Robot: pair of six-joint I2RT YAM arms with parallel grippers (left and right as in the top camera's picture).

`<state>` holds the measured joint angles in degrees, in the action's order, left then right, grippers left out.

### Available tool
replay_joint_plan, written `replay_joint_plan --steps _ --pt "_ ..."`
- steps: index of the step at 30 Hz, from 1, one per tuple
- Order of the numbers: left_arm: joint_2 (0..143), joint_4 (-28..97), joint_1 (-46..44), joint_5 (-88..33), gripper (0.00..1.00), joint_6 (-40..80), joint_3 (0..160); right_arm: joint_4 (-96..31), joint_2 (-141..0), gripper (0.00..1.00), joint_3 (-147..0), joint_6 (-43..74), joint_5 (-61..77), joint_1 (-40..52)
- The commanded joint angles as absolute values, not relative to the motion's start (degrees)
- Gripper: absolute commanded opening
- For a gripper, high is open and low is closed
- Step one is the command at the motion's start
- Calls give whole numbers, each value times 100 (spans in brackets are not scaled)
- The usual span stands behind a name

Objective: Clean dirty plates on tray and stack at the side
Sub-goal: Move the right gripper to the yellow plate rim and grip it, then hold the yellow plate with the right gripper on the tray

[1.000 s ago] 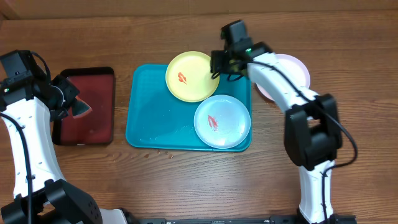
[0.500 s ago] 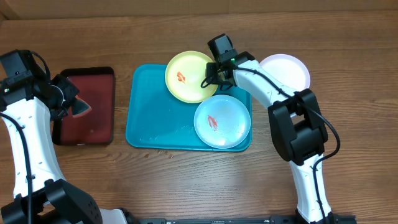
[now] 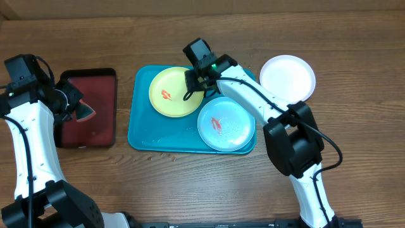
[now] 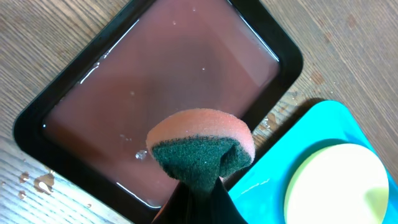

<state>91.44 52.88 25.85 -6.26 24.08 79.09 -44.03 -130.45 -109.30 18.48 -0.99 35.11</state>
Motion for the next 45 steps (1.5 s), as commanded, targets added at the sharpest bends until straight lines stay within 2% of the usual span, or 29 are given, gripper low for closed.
replay_joint_plan --steps 1,3,9,13,17,23,27,31,34,35,40,45 --pt "9168 5262 2567 -753 4 2488 7861 -4204 -12801 53 -11098 917 -366 3398" --pt "9168 5262 2567 -753 4 2488 7861 -3964 -12857 58 -11091 480 -410 3350" --pt "9168 5264 2567 -753 4 2488 7861 -3398 -13235 62 -11089 412 -314 3159" --pt "9166 5247 2567 -753 4 2488 7861 -3280 -13465 59 -11089 467 370 3116" --pt "9168 5221 2567 -753 4 2488 7861 -3256 -13607 53 -11087 462 395 3210" --pt "9168 5225 2567 -753 4 2488 7861 -3240 -13839 52 -11087 469 423 3218" --pt "9168 5227 2567 -753 4 2488 7861 -3286 -13843 44 -11087 478 598 3247" --pt "9168 5227 2567 -753 4 2488 7861 -3597 -13797 41 -11177 781 609 3277" --pt "9168 5223 2567 -753 4 2491 7861 -4178 -13690 26 -11450 1245 613 3280" --pt "9168 5223 2567 -753 4 2491 7861 -4447 -13642 24 -11598 1372 615 3288" --pt "9168 5223 2567 -753 4 2488 7861 -5494 -13585 28 -12359 1354 552 3380" --pt "9168 5234 2567 -755 4 2488 7861 -5413 -13590 34 -12481 1376 270 3413"
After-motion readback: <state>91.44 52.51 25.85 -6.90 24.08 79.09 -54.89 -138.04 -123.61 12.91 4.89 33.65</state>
